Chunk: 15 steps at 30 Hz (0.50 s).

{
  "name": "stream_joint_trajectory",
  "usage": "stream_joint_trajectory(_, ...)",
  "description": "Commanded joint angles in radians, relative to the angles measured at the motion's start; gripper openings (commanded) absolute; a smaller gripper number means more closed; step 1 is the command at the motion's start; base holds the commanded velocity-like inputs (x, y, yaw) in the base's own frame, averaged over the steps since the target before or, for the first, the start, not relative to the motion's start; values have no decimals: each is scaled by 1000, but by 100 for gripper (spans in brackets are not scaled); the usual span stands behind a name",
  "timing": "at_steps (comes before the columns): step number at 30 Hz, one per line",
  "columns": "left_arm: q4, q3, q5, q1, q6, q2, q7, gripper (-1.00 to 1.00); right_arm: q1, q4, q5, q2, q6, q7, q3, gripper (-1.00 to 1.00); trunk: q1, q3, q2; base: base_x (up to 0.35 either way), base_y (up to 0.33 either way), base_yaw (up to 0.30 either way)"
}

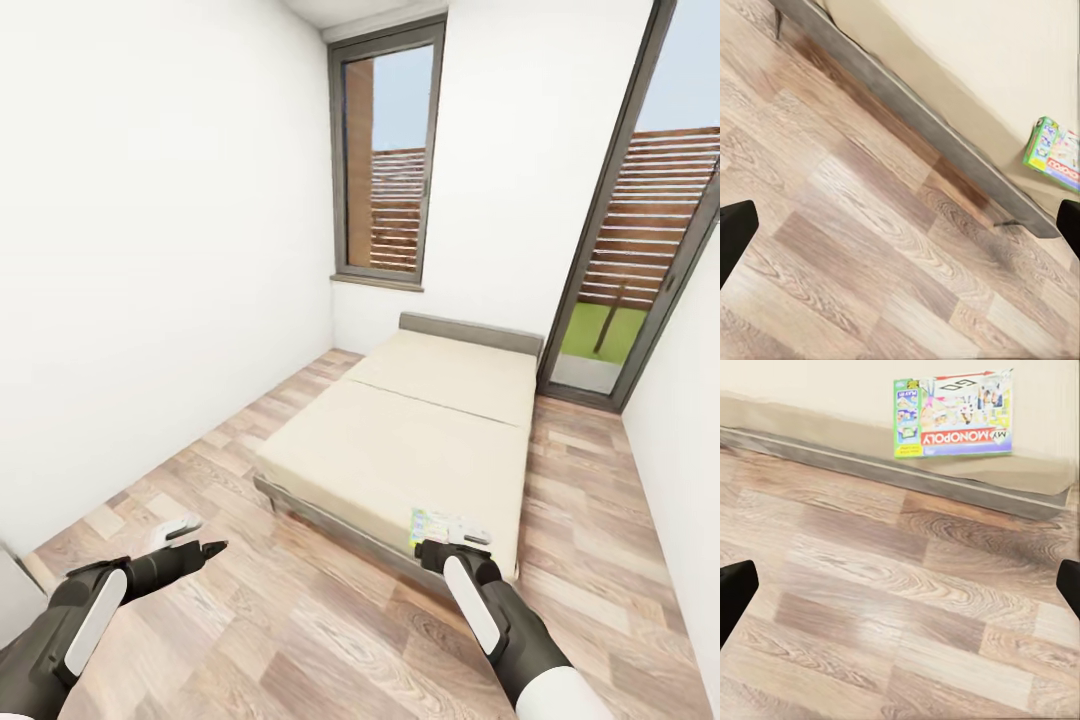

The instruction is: Put all the toys in the child's room - the three board games (two on the bed and one on the table), the two jigsaw puzzles on the table, and the tennis ball on the table - inside the toy box on the table in the child's room.

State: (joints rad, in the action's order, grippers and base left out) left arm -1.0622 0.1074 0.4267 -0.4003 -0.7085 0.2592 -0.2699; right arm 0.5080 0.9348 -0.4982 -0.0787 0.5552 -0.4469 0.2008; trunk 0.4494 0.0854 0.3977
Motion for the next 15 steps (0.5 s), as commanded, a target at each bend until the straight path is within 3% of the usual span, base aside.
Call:
stream_joint_trajectory(1, -1, 2, 1, -1, -6, 0, -4, 100, 1, 0, -11, 0, 1, -10, 2, 100, 1, 2, 2, 0, 106, -280)
stream_joint_trajectory(15, -2, 1, 4, -1, -6, -2, -7, 100, 1, 0, -11, 0, 1, -10, 1, 100, 1, 2, 2, 0, 26, -280)
